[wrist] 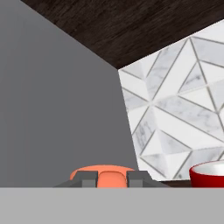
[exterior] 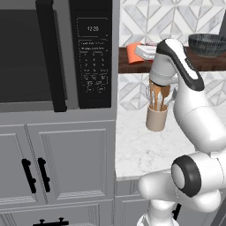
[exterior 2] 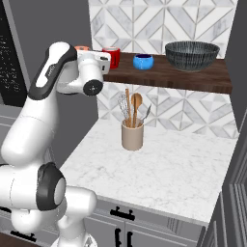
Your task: Gather all objects into one cabinet and sort the glasses and bowls to opposite sides.
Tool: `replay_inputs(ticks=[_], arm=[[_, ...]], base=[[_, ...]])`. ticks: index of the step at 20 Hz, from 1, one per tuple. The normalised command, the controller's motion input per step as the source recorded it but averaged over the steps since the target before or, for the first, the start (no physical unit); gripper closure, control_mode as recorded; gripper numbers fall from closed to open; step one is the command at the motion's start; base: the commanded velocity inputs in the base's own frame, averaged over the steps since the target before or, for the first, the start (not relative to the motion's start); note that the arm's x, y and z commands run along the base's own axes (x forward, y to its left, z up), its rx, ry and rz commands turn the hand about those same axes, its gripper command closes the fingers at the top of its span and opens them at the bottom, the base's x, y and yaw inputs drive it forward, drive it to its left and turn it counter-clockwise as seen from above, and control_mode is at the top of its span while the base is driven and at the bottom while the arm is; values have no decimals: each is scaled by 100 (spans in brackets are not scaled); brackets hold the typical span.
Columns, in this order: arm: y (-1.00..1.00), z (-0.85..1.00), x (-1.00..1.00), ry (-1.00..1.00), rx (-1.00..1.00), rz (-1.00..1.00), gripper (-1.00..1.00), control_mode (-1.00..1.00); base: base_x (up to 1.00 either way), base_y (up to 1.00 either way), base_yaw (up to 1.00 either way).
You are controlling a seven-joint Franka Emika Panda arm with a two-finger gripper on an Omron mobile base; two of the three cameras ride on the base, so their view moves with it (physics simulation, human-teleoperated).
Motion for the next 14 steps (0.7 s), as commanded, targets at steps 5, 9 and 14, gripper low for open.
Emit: replay_inputs(ticks=[5, 9, 14], arm=[[0, -7, 3, 0, 1, 1, 100, -100], [0, 0, 33, 0, 0, 0, 100, -100], [7, 0, 28, -2, 0, 0, 100, -100]], base=[[0, 0, 0], [0, 0, 0], [0, 0, 0]])
